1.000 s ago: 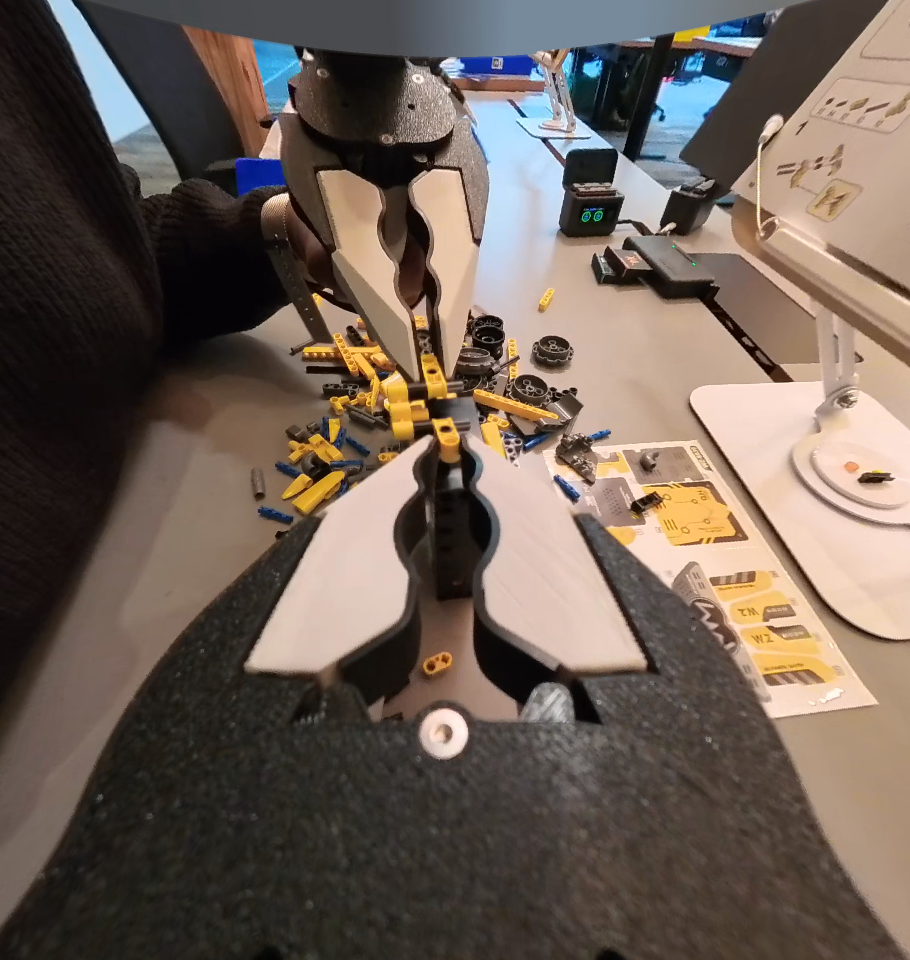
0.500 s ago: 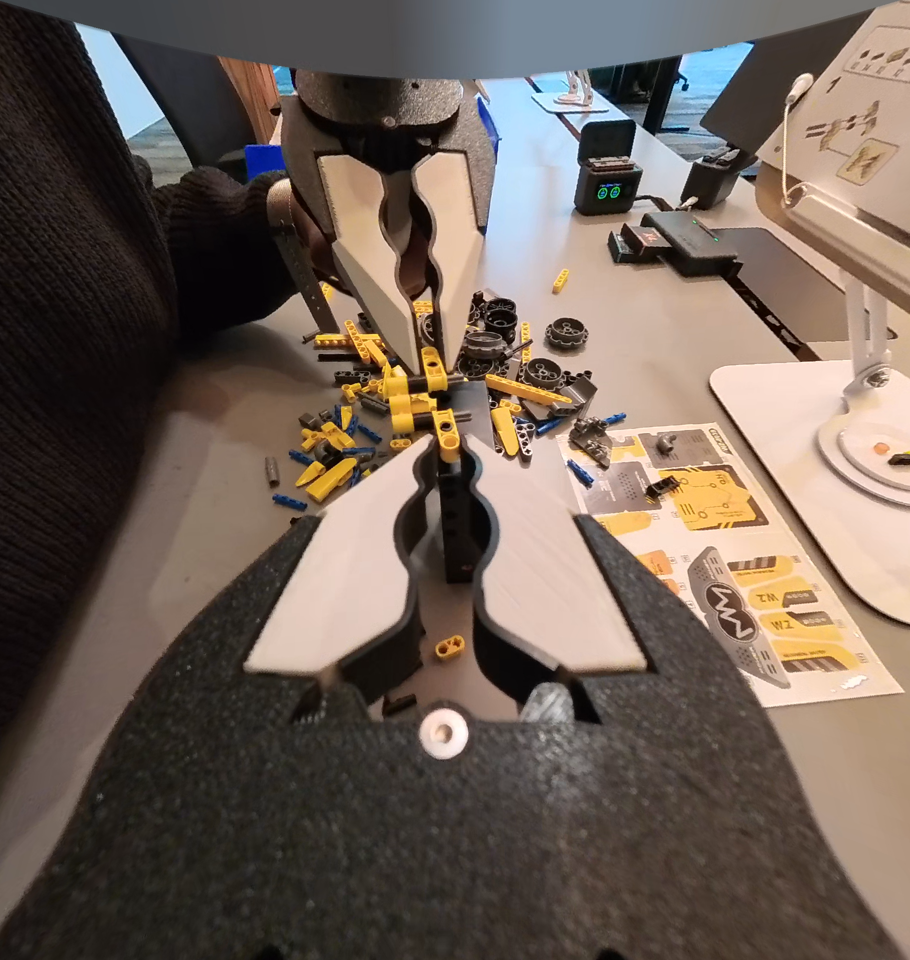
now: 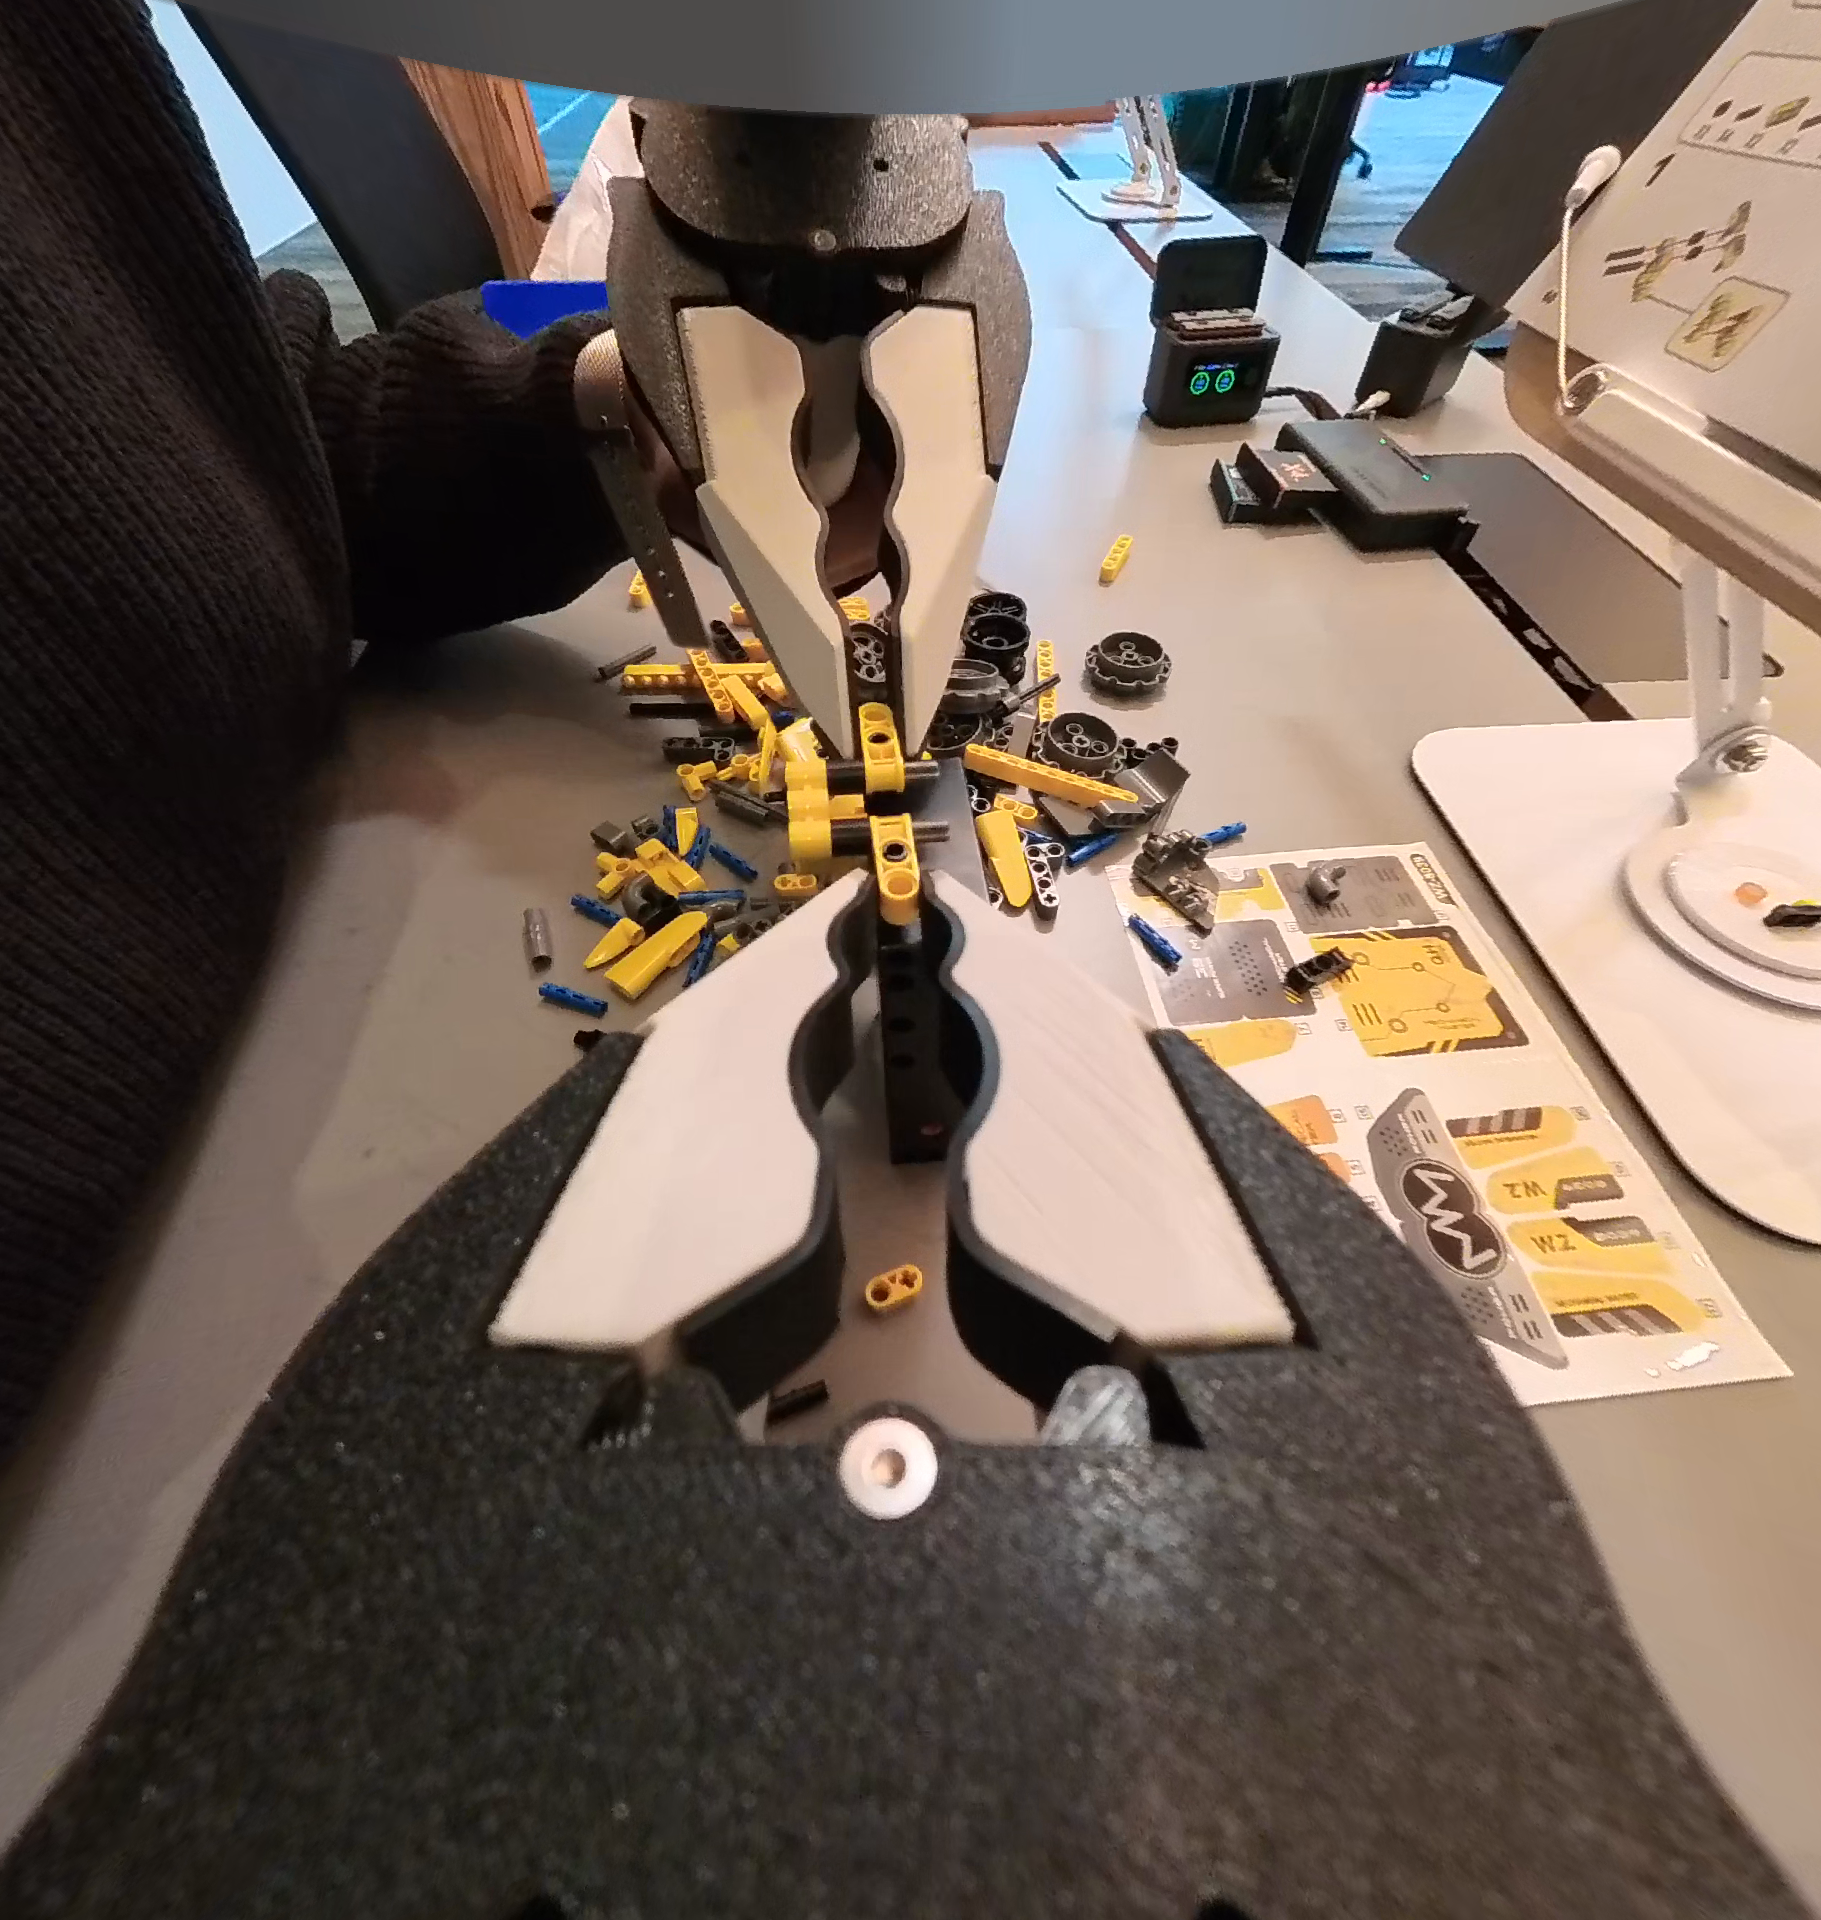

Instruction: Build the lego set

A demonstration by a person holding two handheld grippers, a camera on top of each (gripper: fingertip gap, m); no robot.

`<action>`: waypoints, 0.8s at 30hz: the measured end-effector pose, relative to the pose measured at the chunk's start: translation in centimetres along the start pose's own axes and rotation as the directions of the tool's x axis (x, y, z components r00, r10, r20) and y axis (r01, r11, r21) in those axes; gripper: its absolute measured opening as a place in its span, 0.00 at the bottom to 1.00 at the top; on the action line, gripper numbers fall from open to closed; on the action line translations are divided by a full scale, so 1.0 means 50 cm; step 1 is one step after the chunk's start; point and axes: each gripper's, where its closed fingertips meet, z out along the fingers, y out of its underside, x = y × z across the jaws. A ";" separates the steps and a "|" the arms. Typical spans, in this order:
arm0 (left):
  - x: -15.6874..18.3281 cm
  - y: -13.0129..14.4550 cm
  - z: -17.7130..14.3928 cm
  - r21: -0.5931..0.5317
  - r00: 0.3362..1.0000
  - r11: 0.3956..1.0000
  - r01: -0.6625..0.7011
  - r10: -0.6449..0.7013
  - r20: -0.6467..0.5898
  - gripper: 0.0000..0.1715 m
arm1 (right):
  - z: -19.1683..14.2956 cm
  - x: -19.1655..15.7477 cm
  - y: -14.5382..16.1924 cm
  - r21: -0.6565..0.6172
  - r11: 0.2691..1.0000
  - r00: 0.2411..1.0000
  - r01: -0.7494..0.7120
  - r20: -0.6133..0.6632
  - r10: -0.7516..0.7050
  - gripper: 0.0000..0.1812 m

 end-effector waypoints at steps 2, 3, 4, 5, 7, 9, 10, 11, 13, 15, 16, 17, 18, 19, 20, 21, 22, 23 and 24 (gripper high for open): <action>0.000 0.000 0.000 0.003 1.000 1.000 0.011 -0.011 -0.005 0.04 | 0.000 0.000 0.000 0.004 1.000 1.000 -0.005 0.003 0.005 0.04; 0.000 0.000 0.000 0.005 1.000 1.000 0.015 -0.015 -0.005 0.04 | 0.000 0.001 0.000 0.005 1.000 1.000 -0.007 0.003 0.007 0.04; 0.000 0.000 0.000 0.005 1.000 1.000 0.020 -0.020 -0.006 0.04 | 0.000 0.001 0.000 0.006 1.000 1.000 -0.007 0.003 0.007 0.04; 0.000 0.000 0.001 0.002 1.000 1.000 0.025 -0.025 -0.007 0.04 | 0.000 0.001 0.000 0.006 1.000 1.000 -0.008 0.003 0.008 0.04; 0.000 0.001 0.000 -0.011 1.000 1.000 0.029 -0.030 -0.007 0.04 | 0.000 0.001 0.001 0.007 1.000 1.000 -0.010 0.003 0.010 0.04; 0.001 0.002 0.000 -0.028 0.999 0.999 0.031 -0.032 -0.009 0.04 | 0.000 0.001 0.001 0.006 1.000 1.000 -0.016 0.005 0.016 0.04; 0.000 0.002 0.000 -0.035 0.999 0.999 0.035 -0.035 -0.011 0.04 | 0.000 0.001 0.001 0.004 1.000 1.000 -0.021 0.008 0.021 0.04; 0.001 0.002 0.000 -0.040 0.999 0.999 0.037 -0.038 -0.013 0.04 | 0.000 0.001 0.001 0.004 1.000 1.000 -0.027 0.012 0.027 0.04; 0.003 0.002 0.000 -0.045 0.999 0.998 0.041 -0.042 -0.025 0.04 | 0.000 -0.002 0.002 0.007 0.999 0.998 -0.051 0.033 0.050 0.04; 0.004 0.003 0.000 -0.045 0.999 0.998 0.044 -0.045 -0.027 0.04 | 0.000 -0.003 0.002 0.020 0.996 0.995 -0.083 0.052 0.082 0.04; 0.003 0.003 0.000 -0.046 0.999 0.998 0.041 -0.042 -0.026 0.04 | 0.000 -0.002 0.002 0.024 0.995 0.994 -0.092 0.056 0.091 0.04; 0.002 0.002 0.000 -0.047 0.999 0.998 0.037 -0.038 -0.021 0.04 | 0.000 -0.001 0.002 0.026 0.995 0.994 -0.094 0.056 0.093 0.04; 0.001 0.002 0.000 -0.051 0.999 0.998 0.033 -0.034 -0.017 0.04 | 0.000 0.000 0.003 0.026 0.995 0.994 -0.092 0.053 0.090 0.04; 0.001 0.003 0.001 -0.056 0.999 0.998 0.031 -0.032 -0.018 0.04 | 0.000 0.000 0.003 0.024 0.996 0.995 -0.089 0.051 0.087 0.04; 0.001 0.003 0.000 -0.061 0.999 0.998 0.030 -0.031 -0.020 0.04 | 0.000 0.000 0.003 0.021 0.996 0.995 -0.086 0.049 0.085 0.04; 0.002 0.003 0.001 -0.066 0.999 0.997 0.027 -0.028 -0.022 0.04 | 0.000 0.000 0.003 0.017 0.996 0.996 -0.083 0.047 0.082 0.04; 0.002 0.003 0.001 -0.074 1.000 0.997 0.021 -0.022 -0.022 0.04 | -0.001 -0.001 0.004 0.012 0.997 0.996 -0.079 0.045 0.078 0.04; 0.002 0.003 0.001 -0.081 1.000 0.997 0.015 -0.017 -0.022 0.04 | -0.001 -0.001 0.004 0.006 0.997 0.996 -0.076 0.043 0.075 0.04; 0.002 0.003 0.002 -0.086 1.000 0.996 0.011 -0.013 -0.023 0.04 | -0.001 -0.001 0.005 -0.001 0.997 0.996 -0.074 0.043 0.074 0.04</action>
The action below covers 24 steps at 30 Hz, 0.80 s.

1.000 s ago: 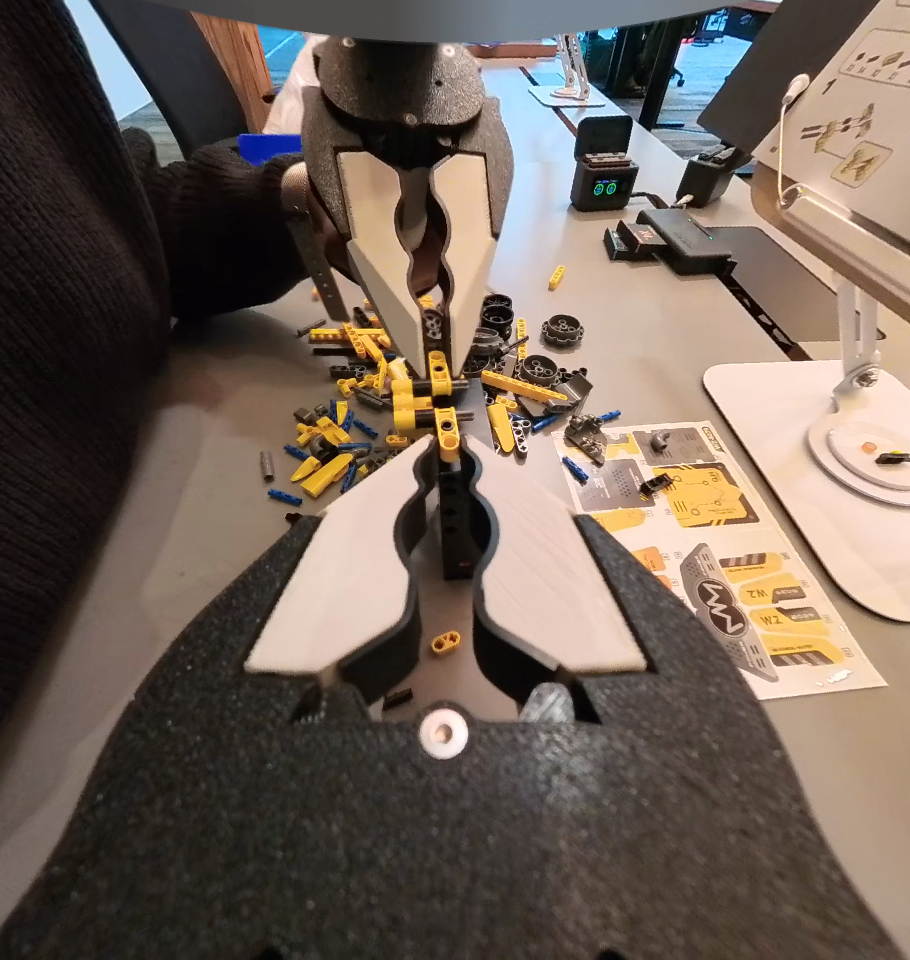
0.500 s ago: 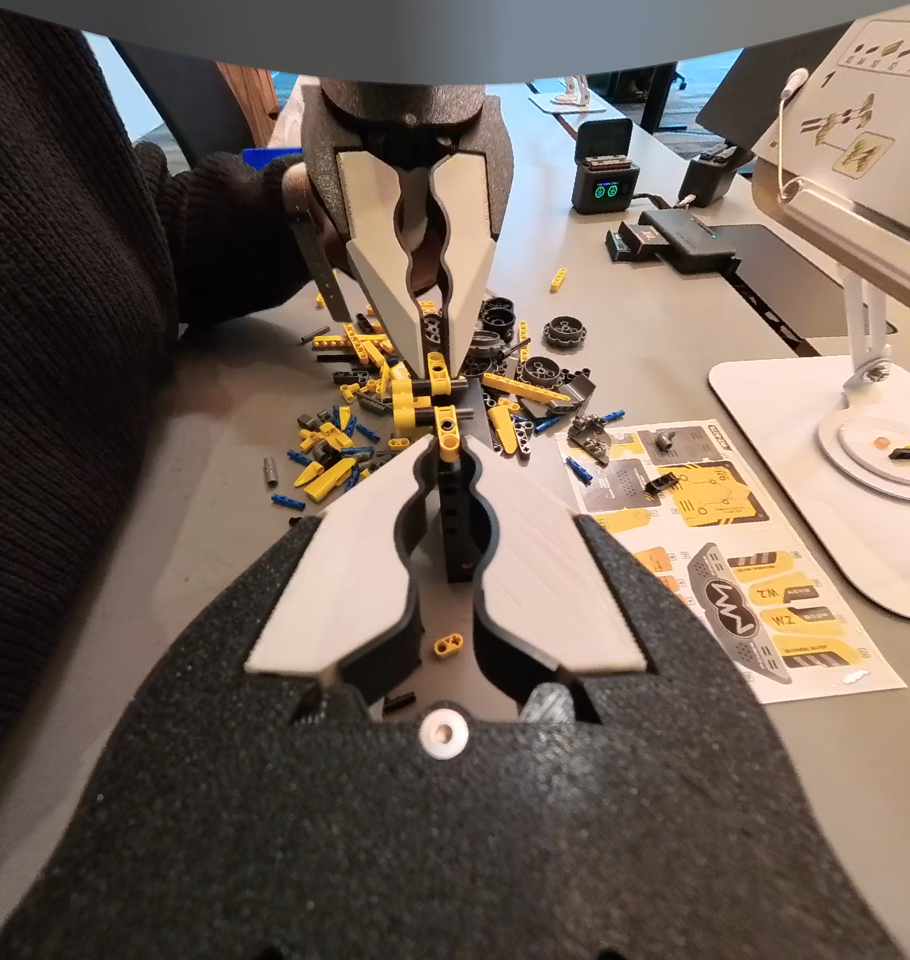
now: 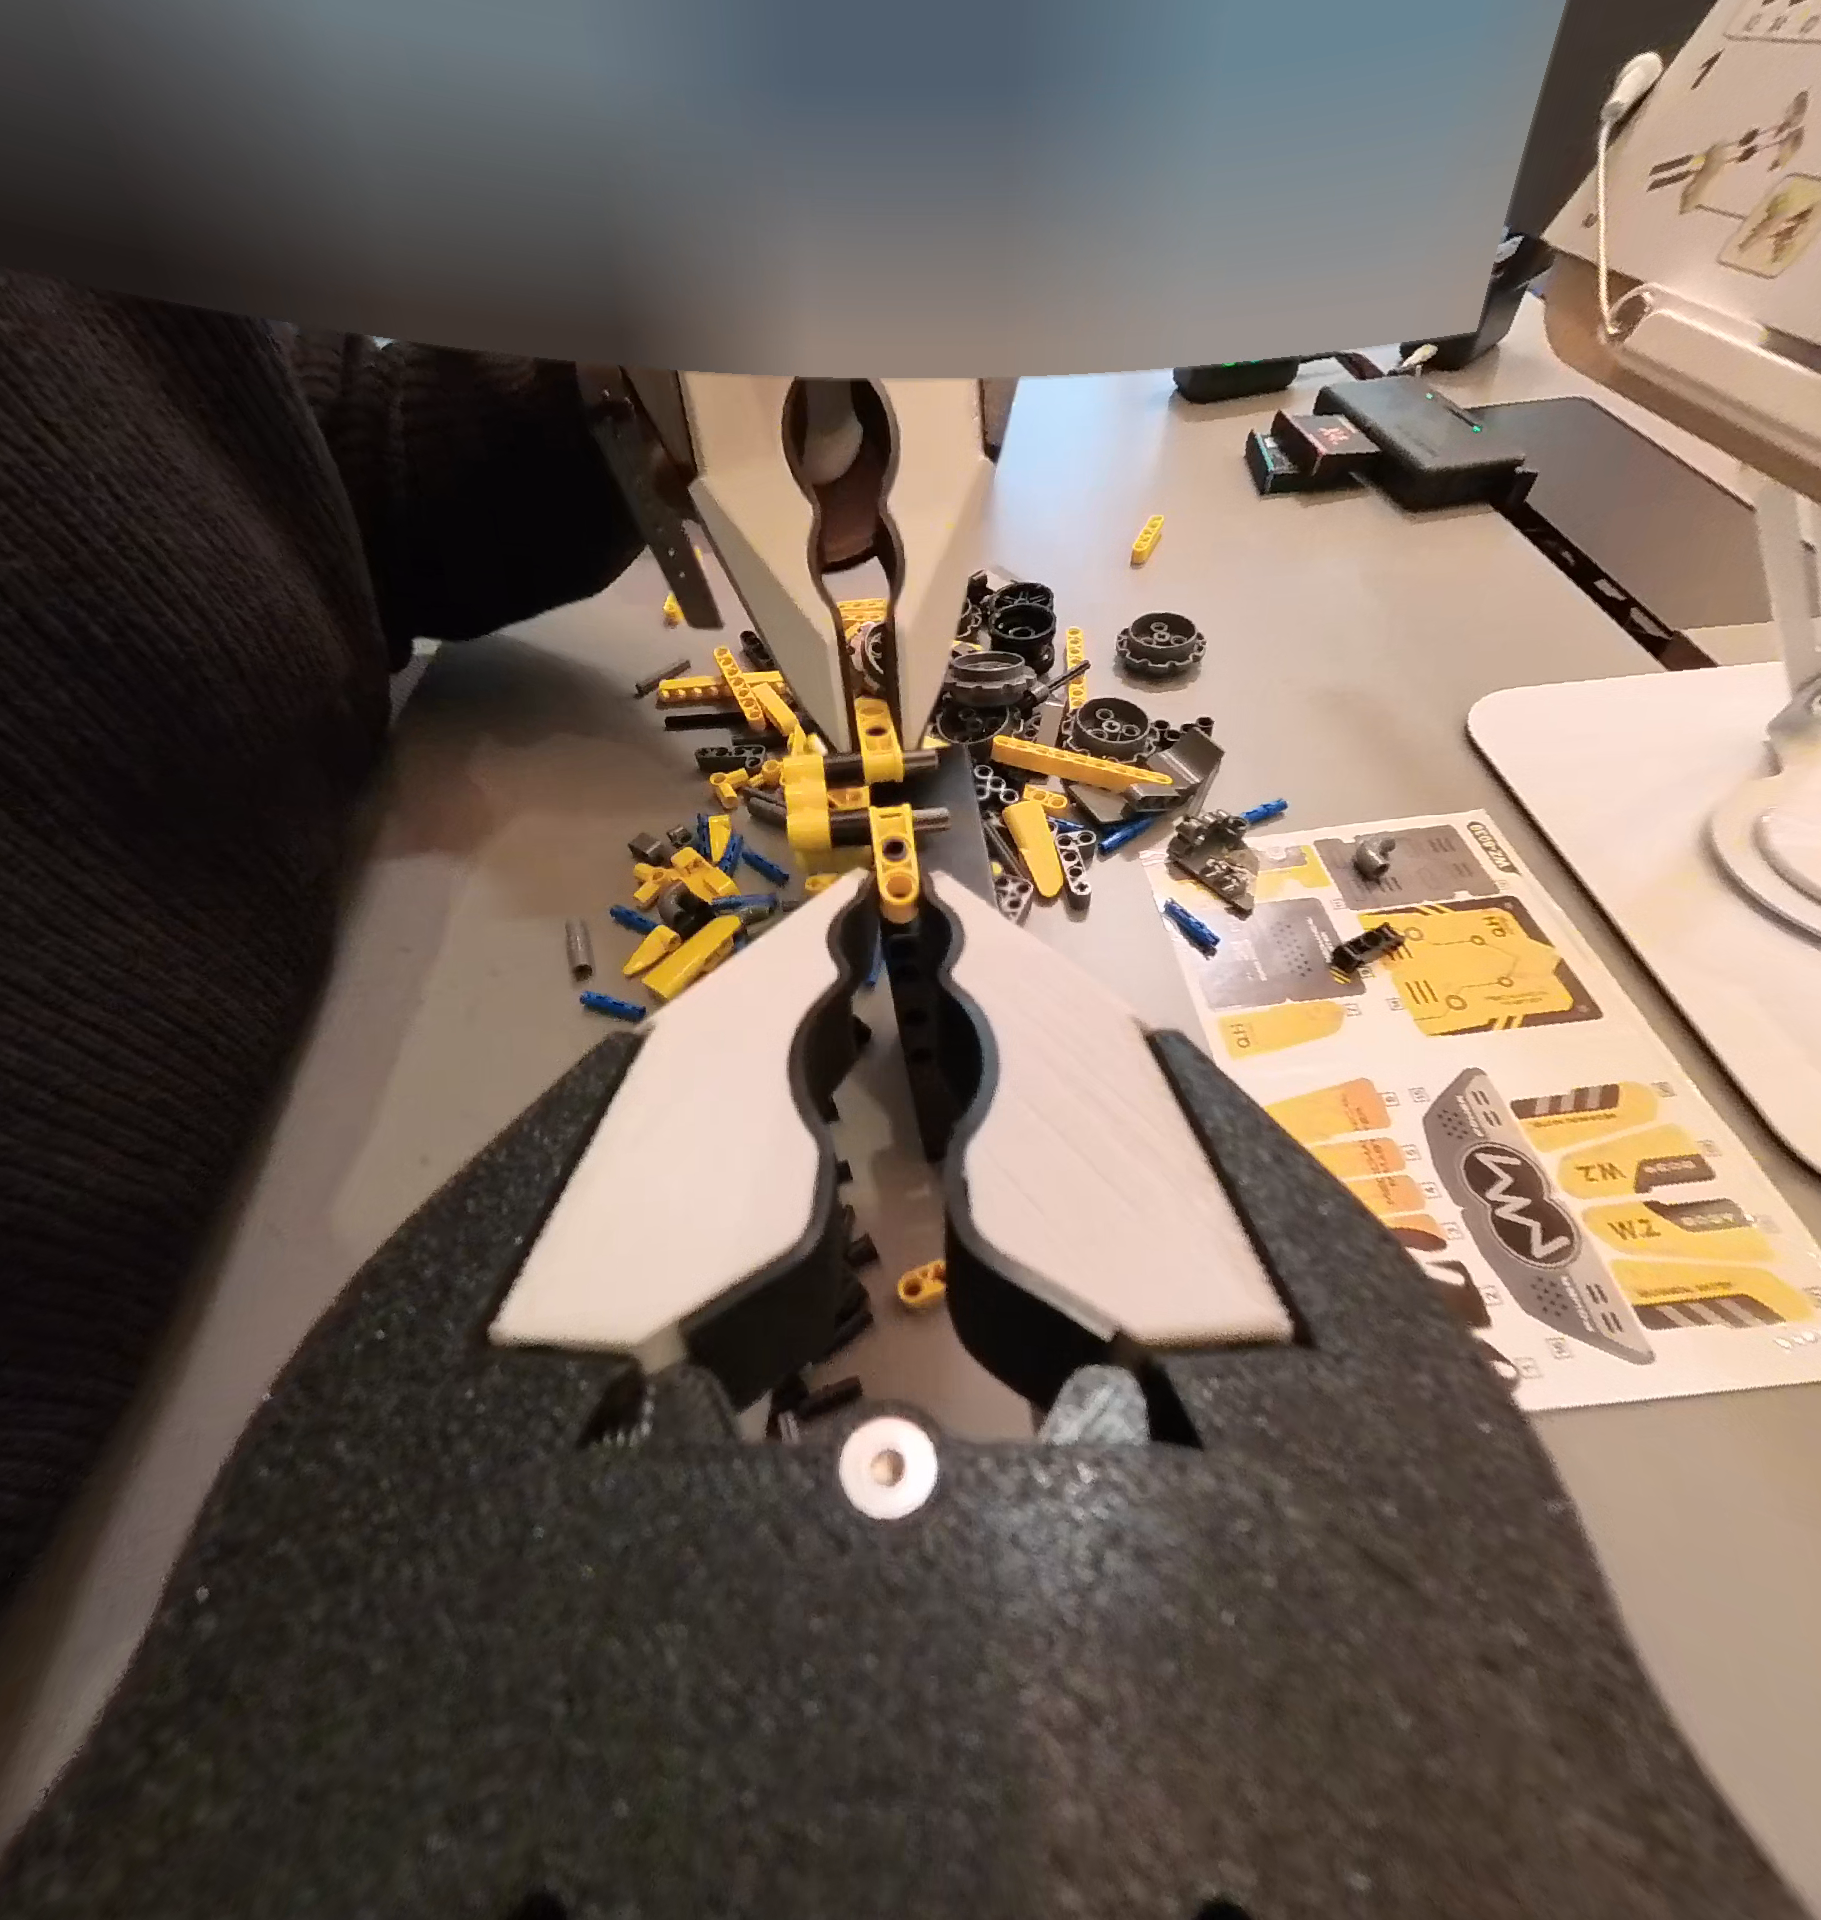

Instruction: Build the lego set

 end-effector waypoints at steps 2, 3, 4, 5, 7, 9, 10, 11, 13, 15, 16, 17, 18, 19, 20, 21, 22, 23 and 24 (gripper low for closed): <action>-0.001 0.000 0.002 -0.007 1.000 1.000 -0.003 0.003 -0.005 0.04 | -0.001 0.000 0.002 -0.011 1.000 1.000 0.000 0.002 0.000 0.04; -0.001 0.000 0.002 -0.010 1.000 1.000 -0.003 0.003 -0.009 0.04 | -0.001 0.000 0.003 -0.013 1.000 1.000 0.002 0.002 -0.002 0.04; -0.001 0.001 0.001 -0.012 1.000 1.000 -0.004 0.003 -0.012 0.04 | 0.000 0.000 0.003 -0.015 1.000 1.000 0.004 0.002 -0.004 0.04; -0.001 0.001 0.001 -0.015 1.000 1.000 -0.005 0.005 -0.013 0.04 | 0.000 0.000 0.002 -0.016 1.000 1.000 0.004 0.003 -0.004 0.04; -0.001 0.002 0.000 -0.022 1.000 1.000 -0.003 0.002 -0.017 0.04 | 0.001 -0.001 0.002 -0.021 1.000 1.000 0.004 0.004 -0.004 0.04; -0.001 0.002 0.000 -0.026 1.000 1.000 -0.006 0.006 -0.020 0.04 | 0.001 0.000 0.002 -0.030 1.000 1.000 0.005 0.000 -0.005 0.04; -0.001 0.002 0.000 -0.028 1.000 1.000 -0.006 0.006 -0.024 0.04 | 0.001 -0.001 0.002 -0.035 0.999 1.000 0.005 -0.001 -0.005 0.04; 0.000 0.003 0.000 -0.029 1.000 1.000 -0.006 0.005 -0.026 0.04 | 0.001 -0.001 0.002 -0.041 0.999 1.000 0.009 -0.004 -0.009 0.04; 0.001 0.003 0.000 -0.030 0.999 0.999 -0.011 0.010 -0.032 0.04 | 0.001 -0.002 0.002 -0.057 0.998 1.000 0.017 -0.010 -0.018 0.04; 0.001 0.003 0.000 -0.028 0.999 1.000 -0.006 0.005 -0.045 0.04 | 0.001 -0.003 0.002 -0.074 0.997 1.000 0.018 -0.014 -0.019 0.04; 0.000 0.003 0.000 -0.027 0.999 1.000 -0.001 0.000 -0.051 0.04 | 0.001 -0.002 0.002 -0.080 0.997 1.000 0.017 -0.016 -0.019 0.04; -0.001 0.003 0.000 -0.027 0.998 1.000 0.004 -0.005 -0.061 0.04 | 0.001 -0.001 0.002 -0.086 0.996 1.000 0.015 -0.017 -0.016 0.04; -0.001 0.003 0.000 -0.026 0.997 1.000 0.007 -0.009 -0.073 0.04 | 0.001 -0.001 0.002 -0.092 0.996 1.000 0.011 -0.014 -0.013 0.04; -0.001 0.002 0.000 -0.024 0.996 1.000 0.010 -0.012 -0.084 0.04 | 0.001 -0.002 0.003 -0.096 0.995 1.000 0.007 -0.010 -0.008 0.04; -0.001 0.002 -0.001 -0.022 0.995 1.000 0.011 -0.013 -0.094 0.04 | 0.001 -0.002 0.002 -0.098 0.995 1.000 0.001 -0.005 -0.002 0.04; -0.001 0.003 -0.001 -0.019 0.995 1.000 0.012 -0.014 -0.102 0.04 | 0.002 -0.002 0.002 -0.100 0.995 1.000 -0.003 0.000 0.003 0.04; -0.001 0.003 -0.001 -0.018 0.994 1.000 0.013 -0.015 -0.108 0.04 | 0.002 -0.002 0.002 -0.103 0.995 1.000 -0.006 0.003 0.006 0.04; -0.001 0.003 -0.001 -0.017 0.993 1.000 0.012 -0.014 -0.115 0.04 | 0.002 -0.003 0.002 -0.107 0.994 1.000 -0.008 0.007 0.009 0.04; -0.001 0.003 -0.002 -0.019 0.993 1.000 0.012 -0.014 -0.119 0.04 | 0.002 -0.004 0.002 -0.113 0.994 1.000 -0.011 0.009 0.012 0.04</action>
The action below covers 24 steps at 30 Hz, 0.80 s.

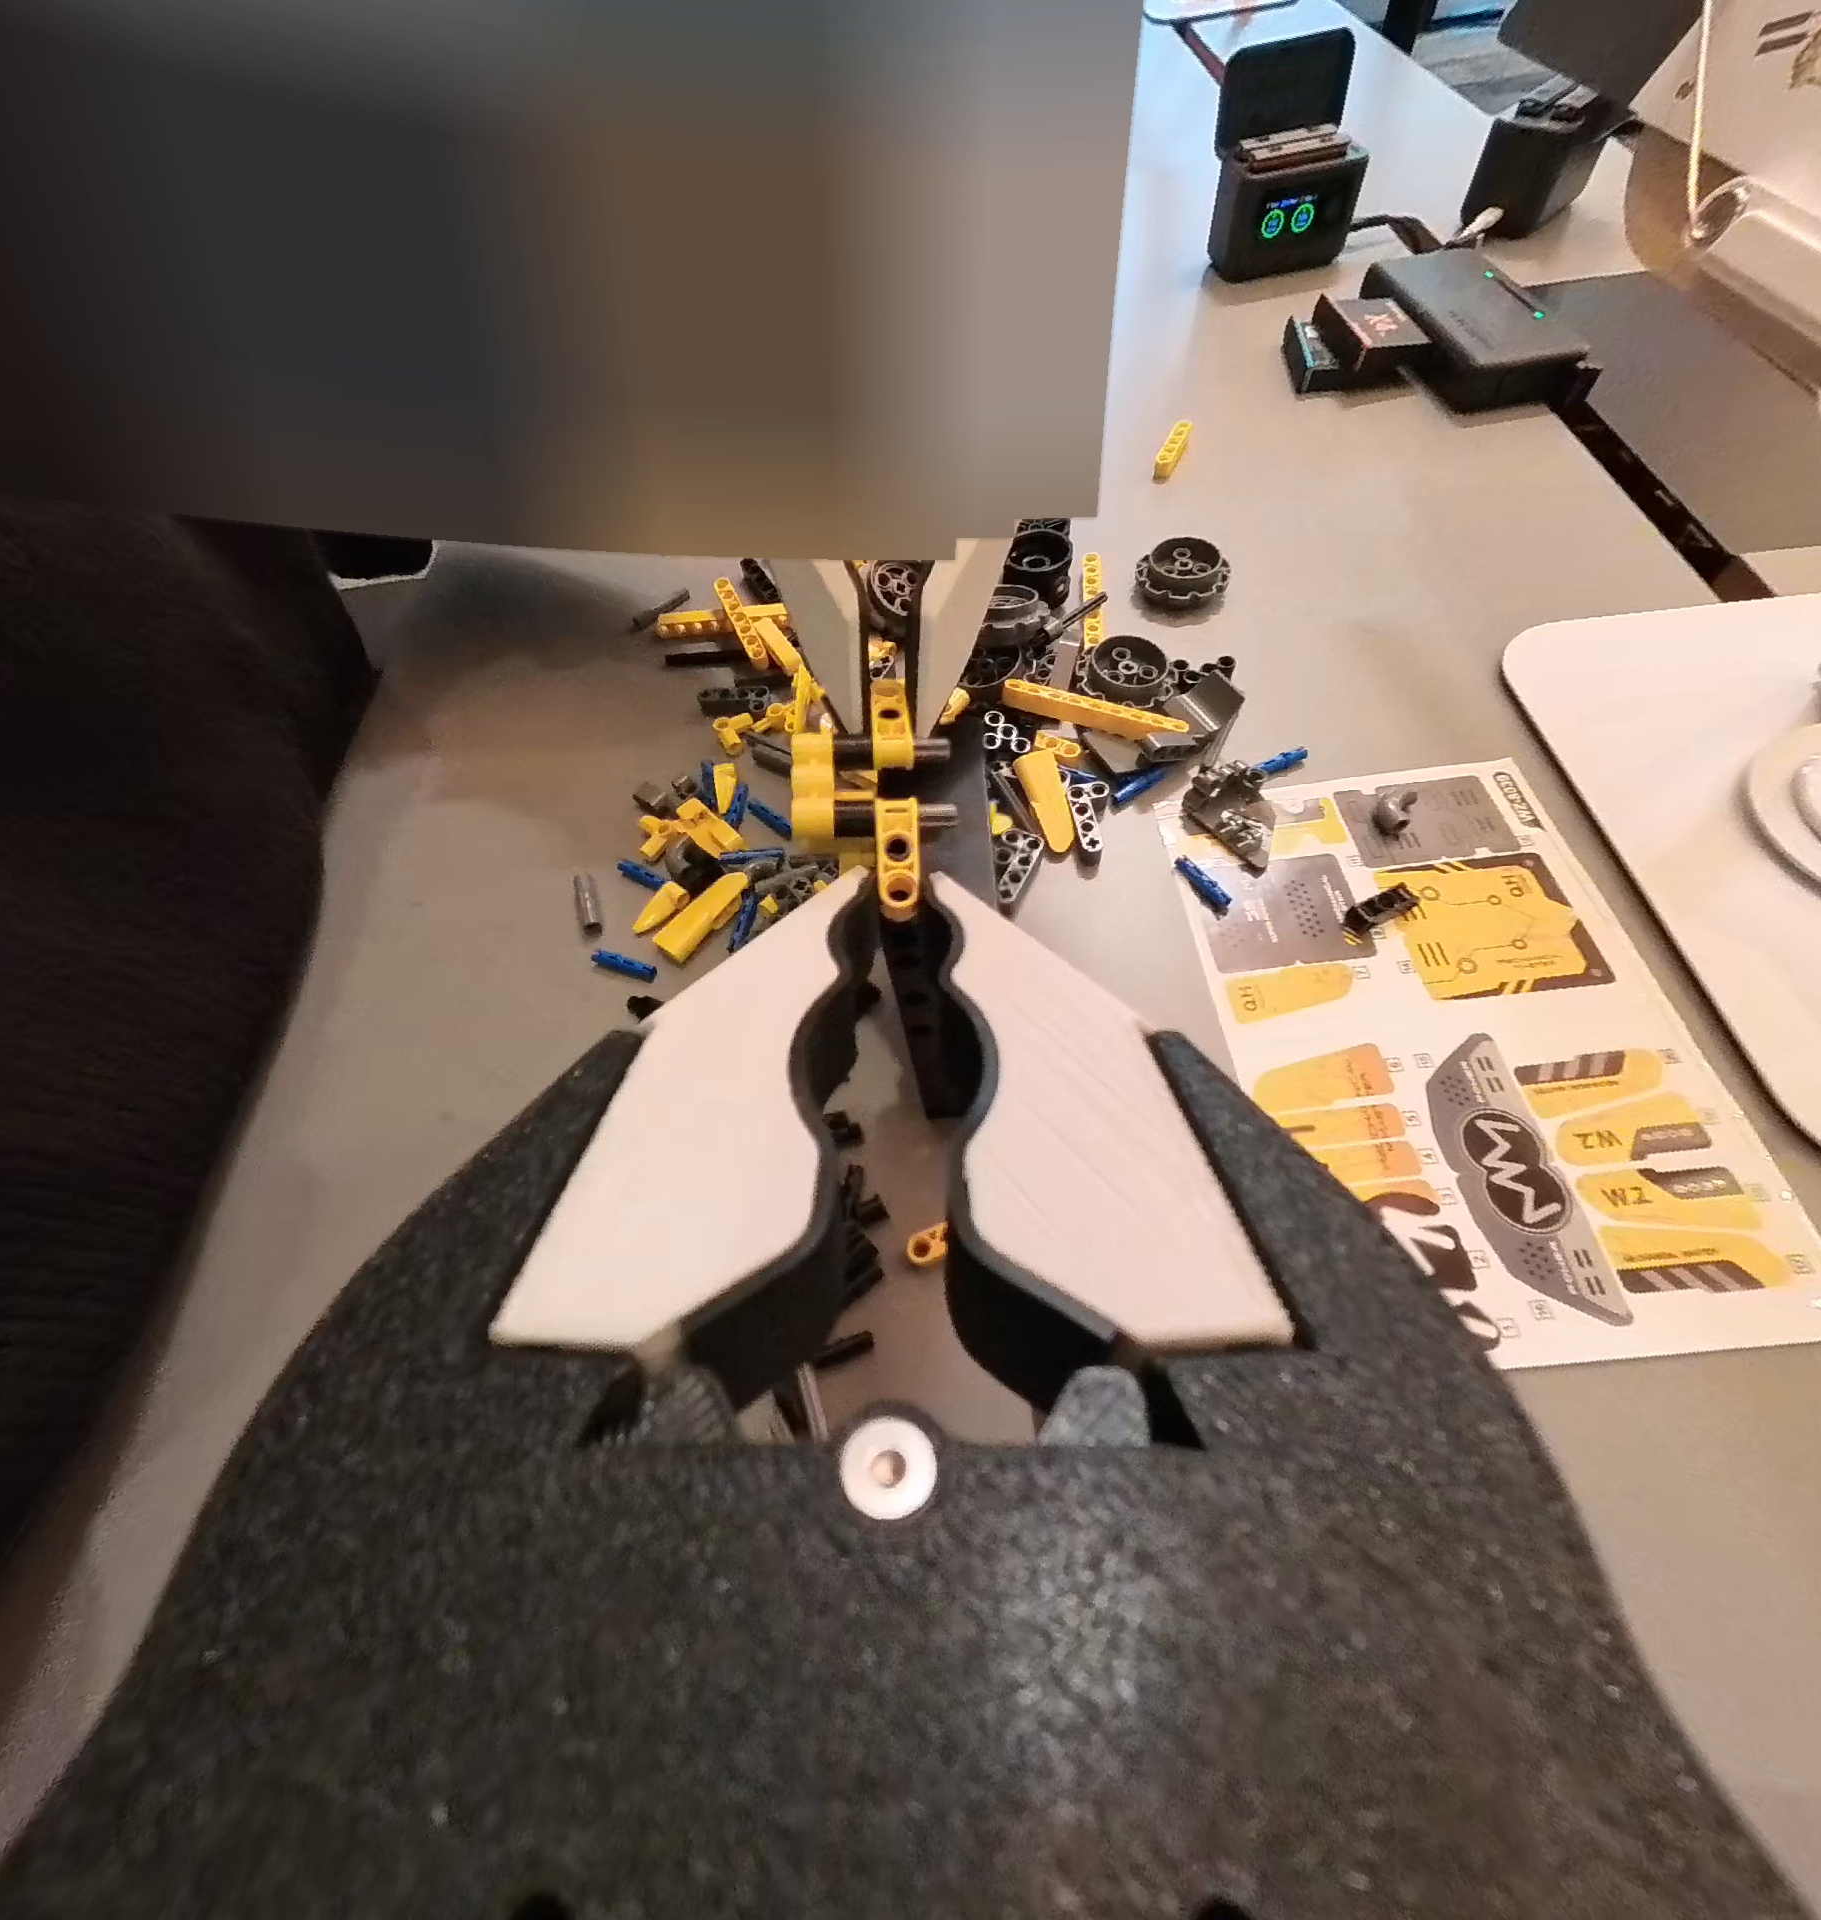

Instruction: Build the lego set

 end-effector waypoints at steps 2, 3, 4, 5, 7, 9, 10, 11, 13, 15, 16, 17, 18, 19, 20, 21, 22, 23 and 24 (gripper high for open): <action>0.002 0.000 0.000 -0.011 1.000 1.000 -0.007 0.007 -0.005 0.04 | 0.000 -0.002 0.000 -0.015 1.000 1.000 -0.003 0.006 0.004 0.04; 0.005 0.001 0.000 -0.022 1.000 1.000 -0.013 0.013 -0.014 0.04 | 0.000 -0.004 0.001 -0.025 1.000 1.000 -0.007 0.015 0.007 0.04; 0.008 0.001 0.001 -0.033 1.000 0.999 -0.023 0.022 -0.022 0.04 | 0.000 -0.007 0.001 -0.035 0.999 1.000 -0.009 0.024 0.010 0.04; 0.010 0.002 0.001 -0.046 0.999 0.998 -0.032 0.030 -0.030 0.04 | 0.001 -0.010 0.001 -0.045 0.999 0.999 -0.009 0.031 0.010 0.04; 0.011 0.002 0.001 -0.074 0.998 0.996 -0.055 0.052 -0.033 0.04 | 0.001 -0.012 0.002 -0.061 0.998 0.999 -0.011 0.035 0.013 0.04; 0.010 0.002 0.001 -0.105 0.997 0.992 -0.072 0.069 -0.033 0.04 | 0.001 -0.012 0.003 -0.073 0.997 0.999 -0.018 0.030 0.021 0.04; 0.008 0.002 0.001 -0.117 0.997 0.990 -0.076 0.073 -0.034 0.04 | 0.001 -0.011 0.004 -0.079 0.997 0.999 -0.023 0.025 0.025 0.04; 0.006 0.001 0.001 -0.126 0.997 0.989 -0.078 0.073 -0.037 0.04 | 0.001 -0.010 0.005 -0.084 0.996 0.999 -0.029 0.018 0.031 0.04; 0.003 0.000 0.001 -0.138 0.997 0.988 -0.069 0.063 -0.052 0.04 | 0.000 -0.007 0.005 -0.095 0.995 0.999 -0.041 0.009 0.042 0.04; 0.003 0.000 0.001 -0.149 0.997 0.987 -0.065 0.056 -0.061 0.04 | 0.000 -0.007 0.006 -0.105 0.993 0.999 -0.053 0.007 0.054 0.04; 0.003 0.000 0.001 -0.156 0.996 0.985 -0.070 0.062 -0.060 0.04 | 0.001 -0.007 0.006 -0.108 0.992 0.998 -0.058 0.007 0.060 0.04; 0.002 0.000 0.001 -0.166 0.996 0.983 -0.079 0.071 -0.054 0.04 | 0.001 -0.007 0.006 -0.110 0.992 0.998 -0.063 0.004 0.064 0.04; 0.001 0.001 0.001 -0.177 0.996 0.980 -0.089 0.082 -0.047 0.04 | 0.001 -0.007 0.006 -0.113 0.991 0.998 -0.066 0.000 0.067 0.04; 0.001 0.000 0.001 -0.190 0.995 0.977 -0.100 0.094 -0.041 0.04 | 0.001 -0.007 0.007 -0.115 0.991 0.998 -0.069 -0.002 0.069 0.04; 0.001 0.000 0.002 -0.202 0.994 0.973 -0.111 0.106 -0.033 0.04 | 0.001 -0.007 0.008 -0.117 0.991 0.997 -0.071 -0.004 0.071 0.04; 0.001 0.001 0.002 -0.217 0.992 0.968 -0.123 0.121 -0.024 0.04 | 0.001 -0.008 0.008 -0.118 0.990 0.997 -0.072 -0.007 0.072 0.04; 0.000 0.001 0.002 -0.230 0.990 0.963 -0.138 0.138 -0.015 0.04 | 0.001 -0.008 0.008 -0.118 0.990 0.997 -0.073 -0.009 0.072 0.04; 0.000 0.001 0.002 -0.241 0.988 0.958 -0.154 0.157 -0.006 0.04 | 0.001 -0.008 0.009 -0.120 0.990 0.997 -0.072 -0.011 0.072 0.04; 0.000 0.001 0.003 -0.250 0.985 0.954 -0.167 0.174 0.002 0.04 | 0.001 -0.008 0.009 -0.122 0.990 0.997 -0.071 -0.013 0.070 0.04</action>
